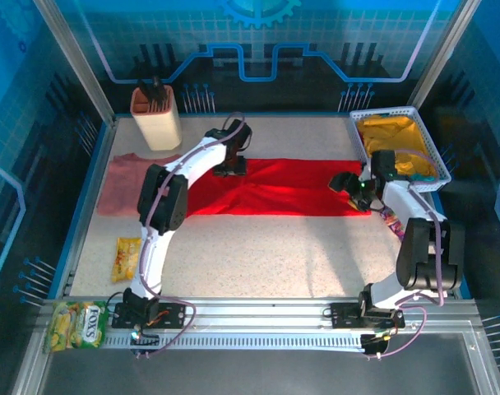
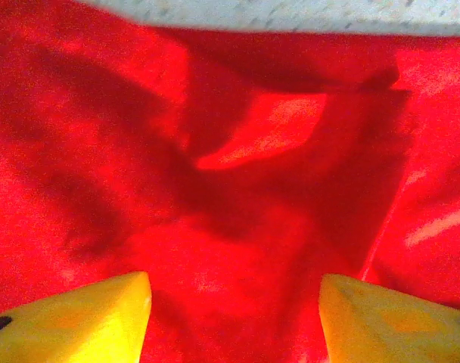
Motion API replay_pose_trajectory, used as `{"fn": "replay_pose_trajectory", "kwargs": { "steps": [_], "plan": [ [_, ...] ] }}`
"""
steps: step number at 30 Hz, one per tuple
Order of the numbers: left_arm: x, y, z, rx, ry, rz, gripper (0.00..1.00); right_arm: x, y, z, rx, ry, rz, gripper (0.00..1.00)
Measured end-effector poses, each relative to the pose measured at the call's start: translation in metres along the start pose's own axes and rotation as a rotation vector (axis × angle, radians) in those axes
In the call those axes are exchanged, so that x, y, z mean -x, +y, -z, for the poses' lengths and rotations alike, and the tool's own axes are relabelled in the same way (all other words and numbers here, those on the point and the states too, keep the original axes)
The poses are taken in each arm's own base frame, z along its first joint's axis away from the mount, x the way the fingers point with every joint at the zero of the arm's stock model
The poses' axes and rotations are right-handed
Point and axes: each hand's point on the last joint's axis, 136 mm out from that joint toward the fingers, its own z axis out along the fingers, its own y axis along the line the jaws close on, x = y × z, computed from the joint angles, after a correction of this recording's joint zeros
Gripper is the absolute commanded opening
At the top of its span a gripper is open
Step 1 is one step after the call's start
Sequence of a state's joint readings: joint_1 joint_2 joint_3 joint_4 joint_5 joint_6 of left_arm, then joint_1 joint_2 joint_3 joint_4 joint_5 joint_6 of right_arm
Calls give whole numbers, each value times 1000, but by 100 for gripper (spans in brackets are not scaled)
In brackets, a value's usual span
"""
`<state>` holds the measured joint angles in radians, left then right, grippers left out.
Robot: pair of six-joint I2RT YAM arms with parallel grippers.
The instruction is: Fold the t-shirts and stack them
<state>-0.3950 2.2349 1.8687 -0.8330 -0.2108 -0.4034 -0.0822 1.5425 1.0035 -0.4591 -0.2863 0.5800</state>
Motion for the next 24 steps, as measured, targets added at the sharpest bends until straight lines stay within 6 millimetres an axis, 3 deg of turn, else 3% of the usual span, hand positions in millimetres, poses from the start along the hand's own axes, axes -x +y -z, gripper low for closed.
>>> {"fn": "replay_pose_trajectory", "kwargs": {
  "steps": [3,7,11,15,24],
  "plan": [
    [-9,14,8,-64,24,84,62,29,18,-11,-20,-40,57,79],
    [-22,28,3,-106,64,157,62,49,20,-42,-81,-41,80,78],
    [-38,26,-6,-129,115,175,62,53,15,-74,-164,0,94,76],
    [-40,23,-8,-134,139,173,62,51,14,-95,-244,42,124,77],
    [-29,18,-25,-85,210,140,61,35,6,-103,-336,148,144,78]
  ]
}}
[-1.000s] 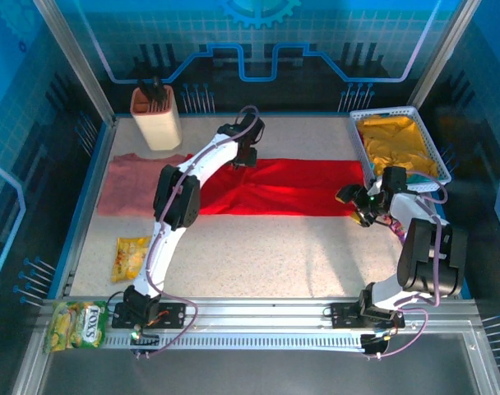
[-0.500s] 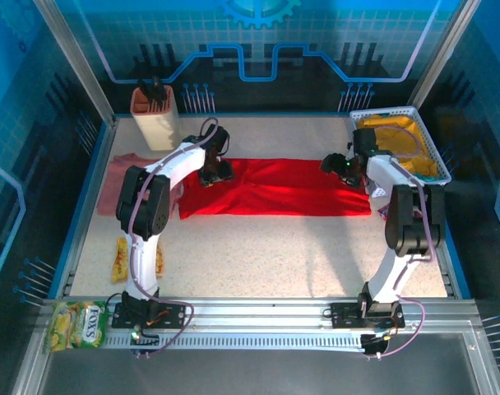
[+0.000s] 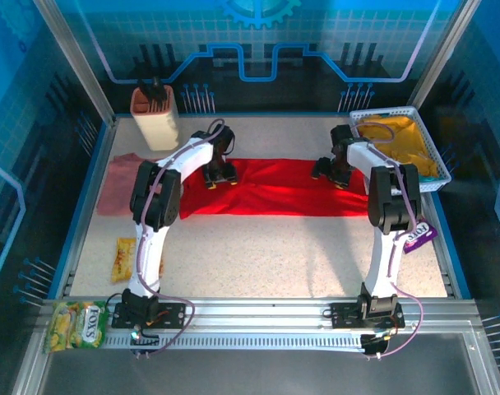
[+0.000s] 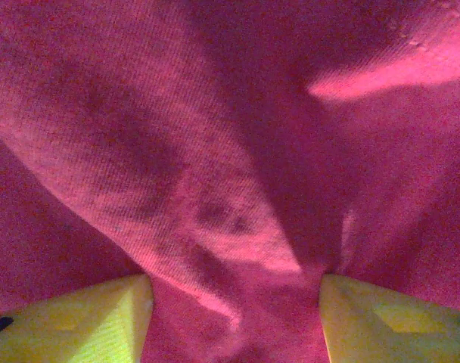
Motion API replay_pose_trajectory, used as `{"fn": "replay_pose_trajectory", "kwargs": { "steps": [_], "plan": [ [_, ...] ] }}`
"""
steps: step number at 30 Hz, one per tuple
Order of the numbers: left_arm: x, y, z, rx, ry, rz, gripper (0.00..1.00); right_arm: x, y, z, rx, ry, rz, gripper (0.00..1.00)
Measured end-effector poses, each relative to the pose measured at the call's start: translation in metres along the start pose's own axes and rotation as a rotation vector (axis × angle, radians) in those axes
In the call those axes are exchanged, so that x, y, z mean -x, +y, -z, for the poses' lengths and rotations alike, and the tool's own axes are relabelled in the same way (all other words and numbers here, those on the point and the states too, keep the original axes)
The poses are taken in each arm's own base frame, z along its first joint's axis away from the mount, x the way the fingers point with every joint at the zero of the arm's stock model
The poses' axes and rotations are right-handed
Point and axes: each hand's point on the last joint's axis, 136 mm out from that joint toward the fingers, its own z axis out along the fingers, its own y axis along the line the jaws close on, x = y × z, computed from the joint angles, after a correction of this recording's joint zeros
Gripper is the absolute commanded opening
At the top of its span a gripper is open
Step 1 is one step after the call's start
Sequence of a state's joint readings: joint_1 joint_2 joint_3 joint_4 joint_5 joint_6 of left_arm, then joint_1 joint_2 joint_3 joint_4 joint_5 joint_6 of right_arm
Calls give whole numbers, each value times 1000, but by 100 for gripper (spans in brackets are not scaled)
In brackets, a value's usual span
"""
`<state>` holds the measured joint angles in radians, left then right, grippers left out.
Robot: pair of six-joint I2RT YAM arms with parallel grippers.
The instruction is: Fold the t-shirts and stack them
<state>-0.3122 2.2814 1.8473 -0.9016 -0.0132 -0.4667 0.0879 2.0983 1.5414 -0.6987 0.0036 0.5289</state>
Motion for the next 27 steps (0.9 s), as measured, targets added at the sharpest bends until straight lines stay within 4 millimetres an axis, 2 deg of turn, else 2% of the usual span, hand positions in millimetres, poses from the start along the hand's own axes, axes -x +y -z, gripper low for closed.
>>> {"fn": "replay_pose_trajectory", "kwargs": {
  "steps": [8,11,18,22,27],
  "plan": [
    [14,-8,-4,21,38,-24,61,-33,5,2,-35,75,58,78],
    [22,-13,-5,16,45,-25,60,-65,14,5,-19,122,95,79],
    [48,-26,-7,-47,34,-31,58,-157,50,15,77,252,173,80],
    [49,-35,-6,-92,36,-32,58,-196,71,18,145,274,181,79],
    [49,-57,-6,-163,29,-58,59,-263,112,24,222,329,224,80]
  ]
}}
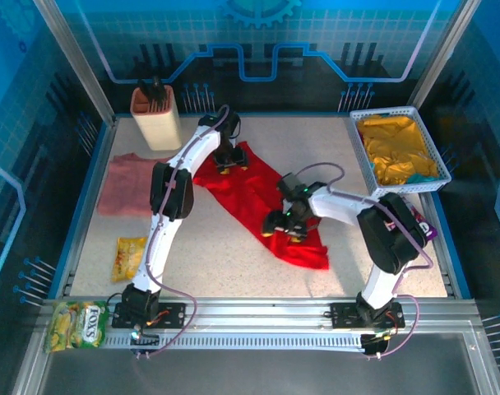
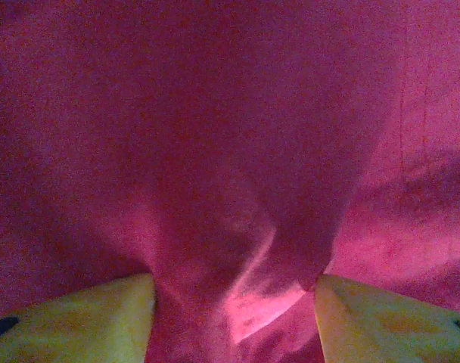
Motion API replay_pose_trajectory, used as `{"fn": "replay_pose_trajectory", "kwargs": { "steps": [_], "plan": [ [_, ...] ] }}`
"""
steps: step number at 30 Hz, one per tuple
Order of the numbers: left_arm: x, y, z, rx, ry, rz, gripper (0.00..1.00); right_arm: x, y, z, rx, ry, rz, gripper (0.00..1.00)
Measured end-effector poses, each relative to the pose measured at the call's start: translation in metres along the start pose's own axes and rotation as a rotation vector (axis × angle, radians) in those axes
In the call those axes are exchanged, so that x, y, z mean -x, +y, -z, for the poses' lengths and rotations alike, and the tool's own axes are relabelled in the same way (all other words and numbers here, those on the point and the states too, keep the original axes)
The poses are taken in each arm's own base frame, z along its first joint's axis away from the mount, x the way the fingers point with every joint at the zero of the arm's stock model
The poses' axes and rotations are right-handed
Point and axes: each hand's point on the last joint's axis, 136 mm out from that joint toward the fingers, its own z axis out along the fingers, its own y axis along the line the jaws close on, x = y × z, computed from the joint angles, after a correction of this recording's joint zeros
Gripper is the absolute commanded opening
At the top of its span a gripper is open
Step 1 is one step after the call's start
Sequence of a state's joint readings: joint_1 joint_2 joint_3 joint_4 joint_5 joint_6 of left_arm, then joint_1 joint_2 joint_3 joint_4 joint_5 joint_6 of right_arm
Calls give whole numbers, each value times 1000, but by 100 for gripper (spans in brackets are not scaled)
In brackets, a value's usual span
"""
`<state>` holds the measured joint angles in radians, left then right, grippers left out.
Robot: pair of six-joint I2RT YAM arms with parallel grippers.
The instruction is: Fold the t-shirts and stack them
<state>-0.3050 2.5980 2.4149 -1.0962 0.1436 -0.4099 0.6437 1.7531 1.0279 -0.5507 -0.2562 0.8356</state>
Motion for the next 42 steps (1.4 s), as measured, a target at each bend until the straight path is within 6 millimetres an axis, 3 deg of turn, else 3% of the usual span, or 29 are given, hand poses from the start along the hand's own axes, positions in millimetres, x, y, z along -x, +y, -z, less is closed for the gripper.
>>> {"fn": "replay_pose_trajectory", "kwargs": {
  "steps": [3,7,10,13,17,19,24,26,29,33,36,42],
  "plan": [
    [-1,-22,-4,-48,-11,-38,59,-31,38,-16,53,35,49,80],
    [-6,-58,-12,-134,-14,-91,59,-62,74,-31,83,71,103,80],
    [-15,-80,-14,-199,3,-125,59,-70,83,-34,68,61,129,80],
    [-22,-91,-13,-223,13,-148,63,-62,74,-25,19,5,128,83],
    [-28,-86,15,-223,-12,-166,67,-33,66,15,0,-126,135,84],
    [-27,-83,47,-240,-53,-164,68,-8,68,40,0,-204,135,84],
    [-17,-64,158,-274,-256,-170,68,60,77,97,11,-390,151,84],
    [-24,-47,183,-258,-310,-151,68,83,80,108,-2,-426,163,84],
    [-55,-14,186,-208,-313,-113,69,122,83,108,-43,-458,184,84],
    [-114,31,150,-125,-217,-55,69,167,77,88,-110,-447,205,82],
    [-150,56,133,-87,-166,-10,68,192,68,64,-159,-409,206,81],
    [-195,72,149,-125,-215,29,68,221,45,23,-224,-339,179,80]
  ]
}}
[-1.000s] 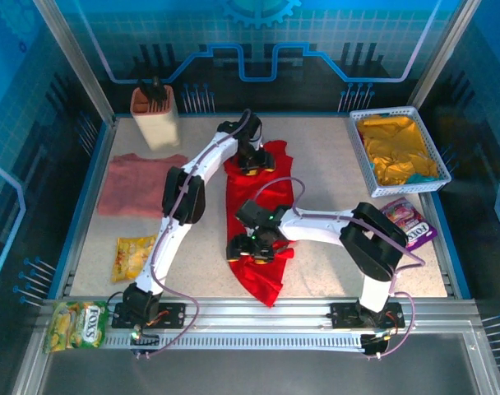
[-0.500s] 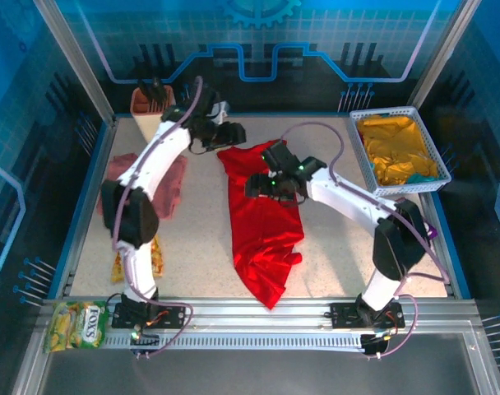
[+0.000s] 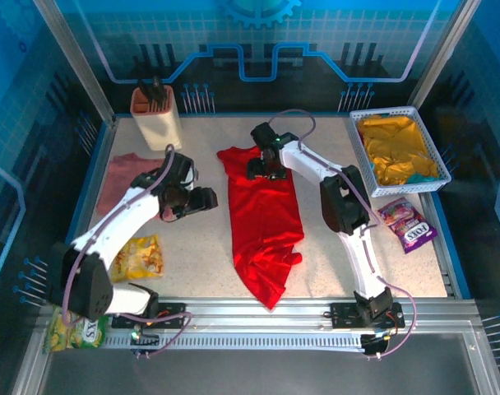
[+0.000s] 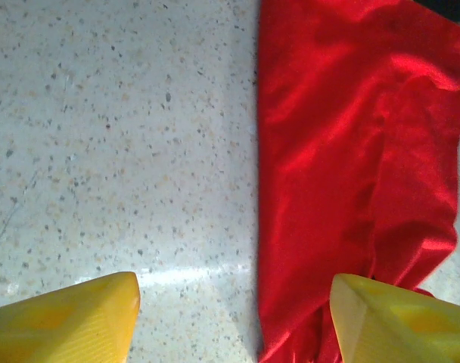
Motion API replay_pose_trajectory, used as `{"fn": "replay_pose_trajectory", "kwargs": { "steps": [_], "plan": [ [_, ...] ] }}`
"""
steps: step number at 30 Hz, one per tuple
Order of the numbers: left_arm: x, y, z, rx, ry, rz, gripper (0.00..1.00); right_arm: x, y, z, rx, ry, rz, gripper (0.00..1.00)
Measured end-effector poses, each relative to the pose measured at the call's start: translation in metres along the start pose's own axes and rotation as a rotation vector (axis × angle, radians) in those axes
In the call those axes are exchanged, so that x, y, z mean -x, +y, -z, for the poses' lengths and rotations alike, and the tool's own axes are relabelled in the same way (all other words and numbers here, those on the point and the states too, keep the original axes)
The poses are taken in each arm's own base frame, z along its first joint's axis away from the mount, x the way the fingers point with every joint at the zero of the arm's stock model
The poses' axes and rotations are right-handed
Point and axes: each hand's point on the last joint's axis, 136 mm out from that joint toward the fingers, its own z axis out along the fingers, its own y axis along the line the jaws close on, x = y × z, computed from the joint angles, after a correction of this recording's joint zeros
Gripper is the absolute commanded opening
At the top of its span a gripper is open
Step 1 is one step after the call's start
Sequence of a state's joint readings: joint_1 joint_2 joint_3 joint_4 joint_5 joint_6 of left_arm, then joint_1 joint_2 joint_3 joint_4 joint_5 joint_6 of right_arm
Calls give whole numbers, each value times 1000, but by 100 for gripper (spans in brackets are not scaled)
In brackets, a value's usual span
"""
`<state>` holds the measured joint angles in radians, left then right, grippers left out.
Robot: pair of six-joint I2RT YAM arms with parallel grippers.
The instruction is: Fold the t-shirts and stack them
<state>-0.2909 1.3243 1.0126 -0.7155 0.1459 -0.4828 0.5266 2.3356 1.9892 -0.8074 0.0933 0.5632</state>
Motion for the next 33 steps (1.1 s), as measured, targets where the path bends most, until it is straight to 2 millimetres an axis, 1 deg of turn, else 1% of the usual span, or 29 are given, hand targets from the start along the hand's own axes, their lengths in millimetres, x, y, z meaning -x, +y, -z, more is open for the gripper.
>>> {"fn": "replay_pose_trajectory", "kwargs": {
  "steps": [2,4,6,8,9,12,16,18,21,23,25,28,30,33],
  "plan": [
    [-9,1,6,-16,-16,7,68,7,-7,-14,-14,13,-10,80],
    [-20,3,5,-19,-8,16,68,17,-13,-24,-25,19,-24,79],
    [-33,5,-1,-16,17,18,67,37,-13,-23,-16,-10,-40,78],
    [-50,5,-10,-10,59,17,67,57,-18,-29,-12,-42,-60,78],
    [-57,5,-13,-8,74,14,67,64,-22,-33,-16,-50,-70,78],
    [-77,1,-22,-9,114,5,67,84,-36,-33,-27,-91,-113,78],
    [-97,-1,-32,-9,150,11,66,97,-62,-35,-33,-112,-214,78],
    [-104,-1,-37,-13,158,21,66,108,-74,-36,-13,-139,-275,78],
    [-116,0,-43,-11,180,32,66,128,-88,-36,46,-189,-361,78],
    [-122,-2,-45,-18,193,35,65,142,-95,-34,87,-227,-403,80],
    [-127,-5,-46,-35,204,35,64,151,-99,-32,120,-250,-426,82],
    [-135,-5,-49,-57,220,47,61,154,-99,-28,152,-268,-427,86],
    [-141,-5,-50,-68,231,54,61,145,-97,-22,156,-252,-415,88],
    [-148,-7,-50,-89,239,55,61,124,-93,3,158,-226,-382,89]
  ]
}}
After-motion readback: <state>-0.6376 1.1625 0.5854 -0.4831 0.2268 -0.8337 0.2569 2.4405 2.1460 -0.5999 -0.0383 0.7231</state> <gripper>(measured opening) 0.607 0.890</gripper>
